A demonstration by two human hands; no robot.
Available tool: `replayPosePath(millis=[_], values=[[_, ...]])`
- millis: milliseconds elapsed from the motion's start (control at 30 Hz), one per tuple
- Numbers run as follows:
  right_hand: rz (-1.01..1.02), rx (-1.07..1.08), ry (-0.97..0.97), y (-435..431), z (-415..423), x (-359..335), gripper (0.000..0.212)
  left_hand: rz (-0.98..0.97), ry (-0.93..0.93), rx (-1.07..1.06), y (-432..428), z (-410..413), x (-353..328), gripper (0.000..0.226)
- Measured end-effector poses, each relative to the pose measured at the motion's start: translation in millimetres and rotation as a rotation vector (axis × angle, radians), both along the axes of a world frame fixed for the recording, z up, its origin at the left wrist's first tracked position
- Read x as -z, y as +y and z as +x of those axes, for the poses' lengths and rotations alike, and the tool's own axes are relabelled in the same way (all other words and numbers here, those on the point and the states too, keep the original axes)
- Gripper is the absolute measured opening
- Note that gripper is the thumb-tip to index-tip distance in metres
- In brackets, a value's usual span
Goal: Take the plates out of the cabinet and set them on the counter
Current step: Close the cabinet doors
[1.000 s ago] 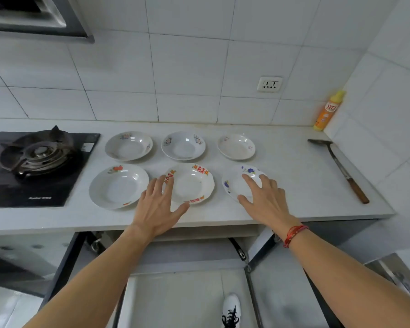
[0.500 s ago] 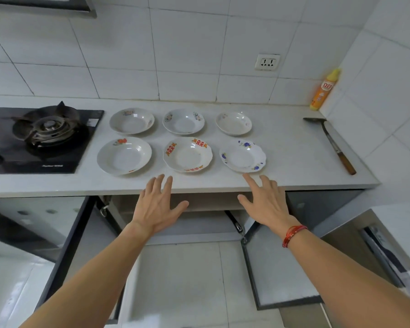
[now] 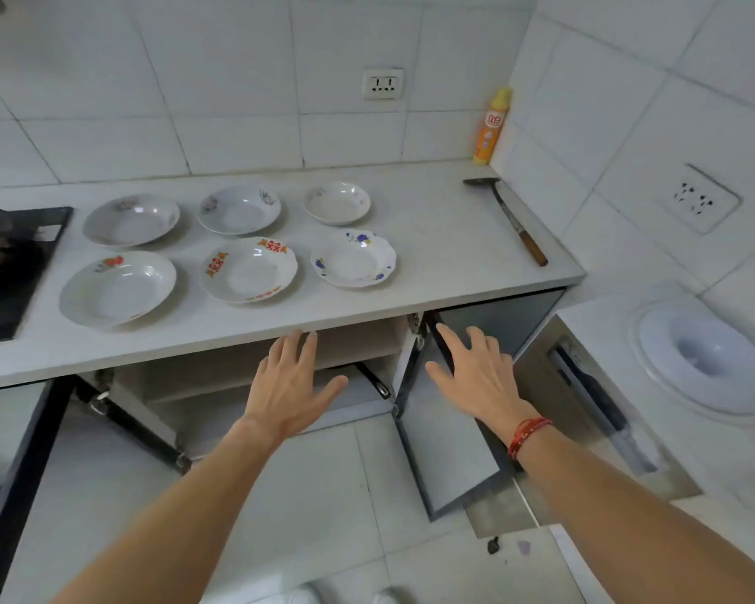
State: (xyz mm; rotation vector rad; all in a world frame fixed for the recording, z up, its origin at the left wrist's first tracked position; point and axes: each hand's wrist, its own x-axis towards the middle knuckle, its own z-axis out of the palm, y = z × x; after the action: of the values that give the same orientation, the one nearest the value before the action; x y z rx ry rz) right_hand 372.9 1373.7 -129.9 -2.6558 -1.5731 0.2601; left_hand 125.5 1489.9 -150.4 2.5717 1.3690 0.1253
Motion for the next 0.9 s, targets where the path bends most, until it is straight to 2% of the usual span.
replayPosePath(millis=[267,467,700,900], values=[[-0.110,0.223,0.043,-79.8,57.0,20.0,0.066,-0.082,0.008,0.207,-33.4,88.2,21.0,0.098],[-0.175,0.289,0.103,-98.2,71.4,42.9,0.066,-0.123,0.018,0.295,-45.2,125.8,41.1,0.093],[-0.220,0.326,0.284,-94.9,75.6,95.0,0.073,-0.205,0.050,0.359,-49.8,173.9,82.3,0.084],[-0.207,0.413,0.494,-90.9,75.6,137.1,0.075,-0.221,0.117,0.507,-60.0,221.0,124.7,0.077]])
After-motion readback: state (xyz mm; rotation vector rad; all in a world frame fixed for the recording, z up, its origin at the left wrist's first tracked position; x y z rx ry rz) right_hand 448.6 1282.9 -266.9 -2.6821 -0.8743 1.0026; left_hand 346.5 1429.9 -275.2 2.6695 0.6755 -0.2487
